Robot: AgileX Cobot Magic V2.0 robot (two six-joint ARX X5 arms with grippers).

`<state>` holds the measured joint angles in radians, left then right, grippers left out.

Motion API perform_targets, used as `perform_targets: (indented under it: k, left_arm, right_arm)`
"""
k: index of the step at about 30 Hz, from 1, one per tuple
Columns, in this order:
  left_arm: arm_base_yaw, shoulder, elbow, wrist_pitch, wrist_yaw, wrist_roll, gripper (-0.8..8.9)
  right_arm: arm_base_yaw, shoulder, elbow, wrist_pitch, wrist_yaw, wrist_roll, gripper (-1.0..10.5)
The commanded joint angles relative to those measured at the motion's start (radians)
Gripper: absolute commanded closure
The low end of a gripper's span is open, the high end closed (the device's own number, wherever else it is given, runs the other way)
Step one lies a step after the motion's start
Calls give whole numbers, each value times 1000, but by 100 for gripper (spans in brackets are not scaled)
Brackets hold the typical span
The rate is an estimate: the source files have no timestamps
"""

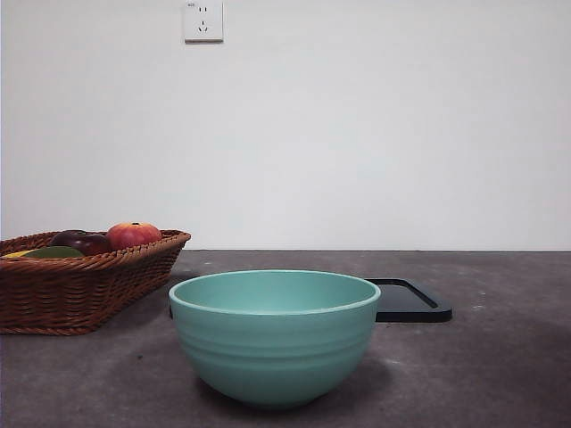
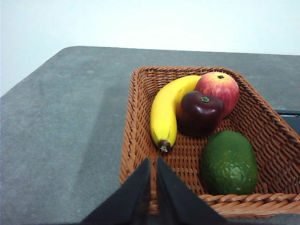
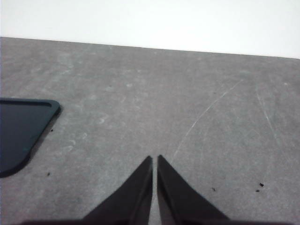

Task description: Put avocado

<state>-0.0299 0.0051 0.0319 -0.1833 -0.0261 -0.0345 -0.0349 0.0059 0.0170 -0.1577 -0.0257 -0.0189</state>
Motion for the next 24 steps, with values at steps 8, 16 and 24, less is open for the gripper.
perform_targets:
  k: [8,16,24]
  left_arm:
    - [2,-2,-19,-3,1,5,798]
    - [-7,-2,61,-4,1,-156,798]
    - [-10,42,289,-84,-3,-244,798]
  right_arm:
    - [-1,-2,-3,9,-10,113,937]
    - [31,-2,58,3,-29,312,937]
    - [80,48,256,-148,-24,420,937]
